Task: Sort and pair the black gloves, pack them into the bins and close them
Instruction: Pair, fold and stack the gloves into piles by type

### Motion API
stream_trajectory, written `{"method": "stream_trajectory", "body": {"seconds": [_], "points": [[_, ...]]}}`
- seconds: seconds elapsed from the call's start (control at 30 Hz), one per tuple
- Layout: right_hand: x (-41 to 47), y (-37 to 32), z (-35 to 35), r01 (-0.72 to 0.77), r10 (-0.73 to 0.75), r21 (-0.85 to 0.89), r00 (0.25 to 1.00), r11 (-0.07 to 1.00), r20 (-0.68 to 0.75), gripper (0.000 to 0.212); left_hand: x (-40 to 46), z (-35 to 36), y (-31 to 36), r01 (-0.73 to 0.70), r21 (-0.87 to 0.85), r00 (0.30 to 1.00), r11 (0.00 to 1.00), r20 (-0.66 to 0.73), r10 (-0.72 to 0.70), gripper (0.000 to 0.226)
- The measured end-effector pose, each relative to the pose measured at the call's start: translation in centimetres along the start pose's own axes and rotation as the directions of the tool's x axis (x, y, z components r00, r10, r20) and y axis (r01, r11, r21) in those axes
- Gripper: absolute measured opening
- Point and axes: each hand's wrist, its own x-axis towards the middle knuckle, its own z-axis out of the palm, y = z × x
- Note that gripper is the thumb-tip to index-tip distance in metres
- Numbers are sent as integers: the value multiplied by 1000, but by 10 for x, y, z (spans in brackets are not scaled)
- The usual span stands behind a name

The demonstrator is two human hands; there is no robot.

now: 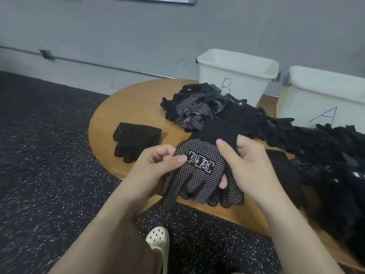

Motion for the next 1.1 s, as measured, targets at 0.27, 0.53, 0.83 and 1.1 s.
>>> {"method": "stream_trajectory", "body": {"seconds": [0.27,0.53,0.83,1.1], "points": [[24,14,24,-246,243,147,969,958,41,21,4,-17,0,75,125,980,989,-194,-50,36],[36,19,28,-145,120,106,970,984,210,15,1,-26,1,82,186,996,979,-62,-71,21],[61,40,27,-91,96,-141,995,986,29,44,16,-23,-10,75,428,958,901,-283,54,9],[71,53,28,-152,144,-215,988,965,-51,35,20,-23,-10,121,563,893,817,-422,158,4]]}}
